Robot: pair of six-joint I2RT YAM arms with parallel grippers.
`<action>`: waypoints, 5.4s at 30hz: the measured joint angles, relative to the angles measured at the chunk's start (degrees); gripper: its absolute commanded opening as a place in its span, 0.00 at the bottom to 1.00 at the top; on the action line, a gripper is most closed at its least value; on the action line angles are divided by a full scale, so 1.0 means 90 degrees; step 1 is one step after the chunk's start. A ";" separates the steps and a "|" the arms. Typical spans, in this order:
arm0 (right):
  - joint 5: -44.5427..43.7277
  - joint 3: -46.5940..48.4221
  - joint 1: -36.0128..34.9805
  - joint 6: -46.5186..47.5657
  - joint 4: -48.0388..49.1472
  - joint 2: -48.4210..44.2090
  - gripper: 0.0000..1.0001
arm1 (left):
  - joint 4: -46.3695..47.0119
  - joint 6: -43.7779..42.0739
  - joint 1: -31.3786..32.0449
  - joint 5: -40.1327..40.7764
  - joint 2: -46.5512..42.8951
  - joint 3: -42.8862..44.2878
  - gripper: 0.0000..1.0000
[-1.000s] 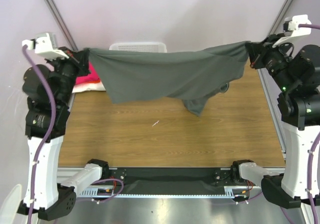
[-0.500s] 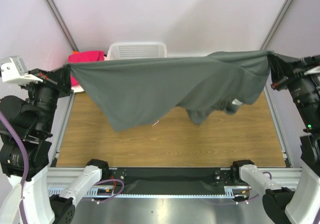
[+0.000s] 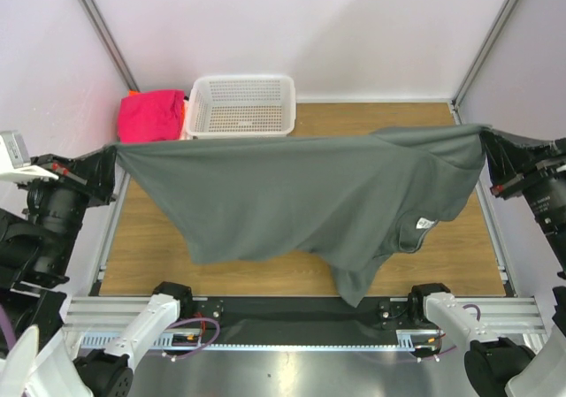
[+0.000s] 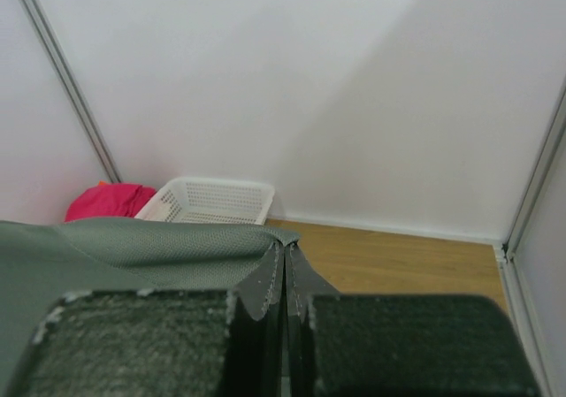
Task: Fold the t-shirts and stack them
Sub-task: Flatten the tshirt out
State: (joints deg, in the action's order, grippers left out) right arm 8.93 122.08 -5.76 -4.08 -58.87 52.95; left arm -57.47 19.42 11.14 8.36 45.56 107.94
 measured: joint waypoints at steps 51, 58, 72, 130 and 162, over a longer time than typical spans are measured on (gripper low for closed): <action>-0.0372 -0.6557 0.0044 -0.0884 0.4252 0.2215 0.00 | 0.2635 0.1853 -0.0044 -0.0845 0.3109 -0.5297 0.00; -0.0197 -0.6492 0.0085 -0.0879 0.4787 0.3279 0.00 | 0.3575 0.1780 -0.0092 -0.1248 0.4238 -0.5457 0.07; 0.0075 -0.5984 0.0085 -0.0797 0.5054 0.4170 0.00 | 0.4796 0.1093 -0.0289 -0.1671 0.4636 -0.5877 0.66; -0.0102 -0.5552 0.0175 -0.0860 0.4728 0.4670 0.00 | 0.4138 0.2263 0.1086 -0.0117 0.3691 -0.7014 0.77; -0.0289 -0.5554 0.0180 -0.0877 0.4668 0.4651 0.00 | 0.4158 0.3050 0.1411 -0.0041 0.3636 -0.7193 0.70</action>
State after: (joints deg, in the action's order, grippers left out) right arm 6.33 72.10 -4.14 -11.97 -16.86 94.80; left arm -20.05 46.87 23.83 7.99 78.28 43.20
